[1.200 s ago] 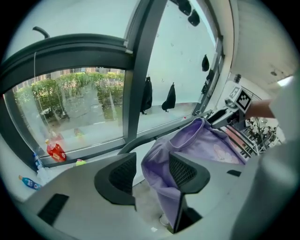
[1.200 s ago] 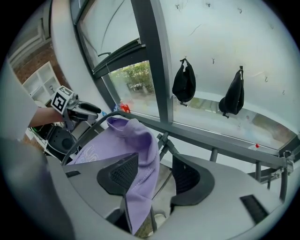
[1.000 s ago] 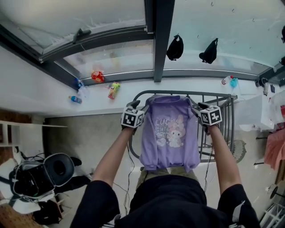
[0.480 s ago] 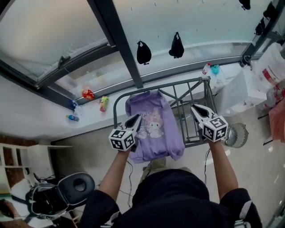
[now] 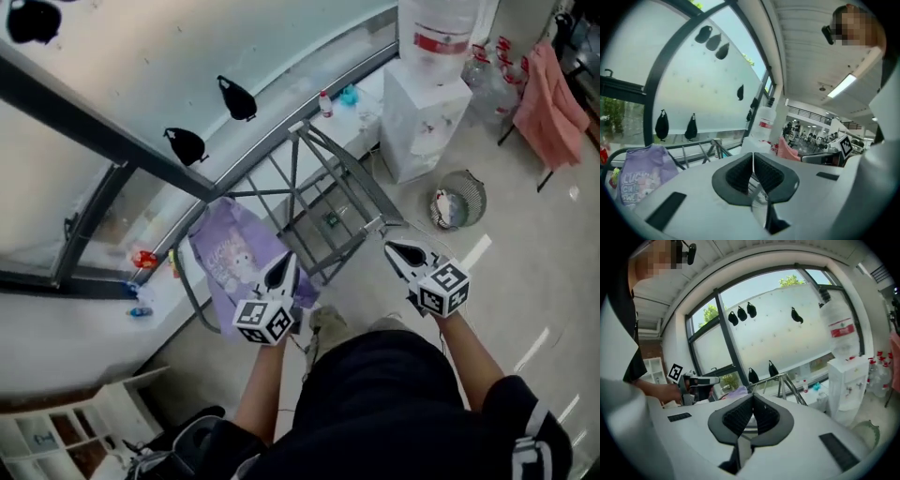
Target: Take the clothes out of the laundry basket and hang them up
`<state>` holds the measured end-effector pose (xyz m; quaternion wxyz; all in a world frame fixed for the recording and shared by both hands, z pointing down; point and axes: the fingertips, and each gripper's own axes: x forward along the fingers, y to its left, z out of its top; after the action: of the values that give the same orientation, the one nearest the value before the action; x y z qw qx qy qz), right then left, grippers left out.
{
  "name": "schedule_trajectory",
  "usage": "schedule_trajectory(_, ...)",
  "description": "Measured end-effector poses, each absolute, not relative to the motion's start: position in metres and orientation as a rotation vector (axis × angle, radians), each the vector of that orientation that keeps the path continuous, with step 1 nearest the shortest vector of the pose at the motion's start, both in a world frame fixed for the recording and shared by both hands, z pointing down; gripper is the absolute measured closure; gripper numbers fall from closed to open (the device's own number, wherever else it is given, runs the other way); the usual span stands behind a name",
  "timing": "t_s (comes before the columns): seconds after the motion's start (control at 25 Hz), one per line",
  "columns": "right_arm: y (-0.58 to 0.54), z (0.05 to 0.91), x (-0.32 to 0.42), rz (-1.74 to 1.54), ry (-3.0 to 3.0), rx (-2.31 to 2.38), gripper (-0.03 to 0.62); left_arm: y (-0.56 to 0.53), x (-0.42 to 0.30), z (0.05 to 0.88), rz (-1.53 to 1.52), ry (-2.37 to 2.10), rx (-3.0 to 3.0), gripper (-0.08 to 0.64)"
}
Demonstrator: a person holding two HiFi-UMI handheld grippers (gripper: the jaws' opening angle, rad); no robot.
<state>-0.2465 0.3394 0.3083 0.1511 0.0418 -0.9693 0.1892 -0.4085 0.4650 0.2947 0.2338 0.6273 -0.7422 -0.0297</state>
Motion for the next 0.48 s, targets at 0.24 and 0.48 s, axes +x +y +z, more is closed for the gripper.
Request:
schedule_trajectory(0.24,0.314,0.33,-0.1,0.654,-2.755,0.39,0.592,0.366,-0.282,0.305,-0.012,-1.842,1.915,0.546)
schedule_trajectory(0.48,0.257,0.32,0.002,0.653,-2.782,0.721,0.592,0.253,-0.176,0.328,0.139,-1.608,2.076,0.546)
